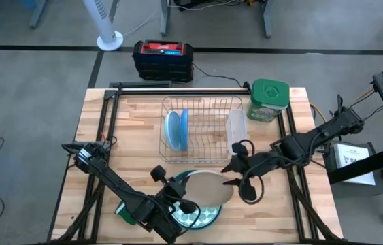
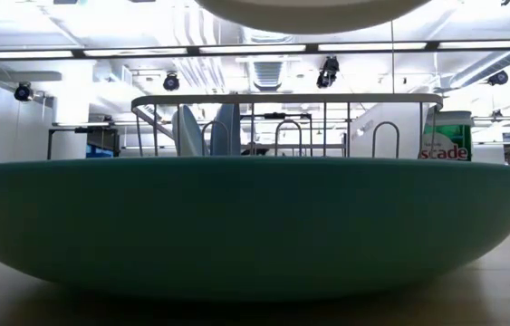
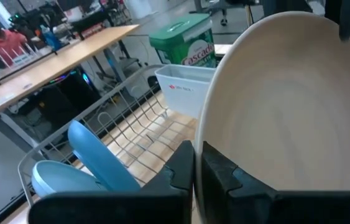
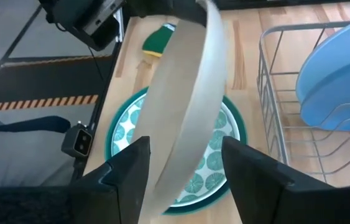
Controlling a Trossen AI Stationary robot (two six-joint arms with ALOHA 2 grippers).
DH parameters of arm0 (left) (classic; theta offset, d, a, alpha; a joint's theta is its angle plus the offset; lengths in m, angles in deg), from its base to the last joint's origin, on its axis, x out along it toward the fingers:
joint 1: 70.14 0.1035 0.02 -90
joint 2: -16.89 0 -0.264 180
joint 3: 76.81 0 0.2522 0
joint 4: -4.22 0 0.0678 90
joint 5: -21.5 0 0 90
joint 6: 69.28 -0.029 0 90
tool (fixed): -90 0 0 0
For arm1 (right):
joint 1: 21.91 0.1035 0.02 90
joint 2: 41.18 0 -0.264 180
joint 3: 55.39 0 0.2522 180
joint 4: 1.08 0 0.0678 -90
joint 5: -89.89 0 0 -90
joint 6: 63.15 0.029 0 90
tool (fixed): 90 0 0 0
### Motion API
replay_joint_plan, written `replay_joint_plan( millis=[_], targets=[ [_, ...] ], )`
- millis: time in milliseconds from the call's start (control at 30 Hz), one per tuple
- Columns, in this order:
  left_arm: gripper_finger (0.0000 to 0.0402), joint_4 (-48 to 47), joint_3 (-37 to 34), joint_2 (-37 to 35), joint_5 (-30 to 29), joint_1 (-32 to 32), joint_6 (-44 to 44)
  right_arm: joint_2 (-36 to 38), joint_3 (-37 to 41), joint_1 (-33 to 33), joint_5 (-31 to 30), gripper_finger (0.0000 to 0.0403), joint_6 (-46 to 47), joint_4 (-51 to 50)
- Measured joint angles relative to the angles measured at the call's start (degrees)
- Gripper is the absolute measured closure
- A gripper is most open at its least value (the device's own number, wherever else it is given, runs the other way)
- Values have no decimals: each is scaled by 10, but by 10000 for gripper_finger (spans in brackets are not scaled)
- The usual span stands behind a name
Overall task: Sort dishes
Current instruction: Put the light orange plate in the dish rack
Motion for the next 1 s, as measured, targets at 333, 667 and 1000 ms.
replay_joint_plan(
  millis=[333, 667, 1000],
  targets=[
    [400, 8, 5, 0, -29, -2, -2, -14, -13, -2, -21, 315, -2, -11],
    [377, 18, 49, 0, -20, -1, -47, -11, -28, -1, -130, 393, -45, -70],
    [228, 10, 96, 0, 47, -3, -137, -6, -38, -1, -141, 395, -148, -74]
  ],
)
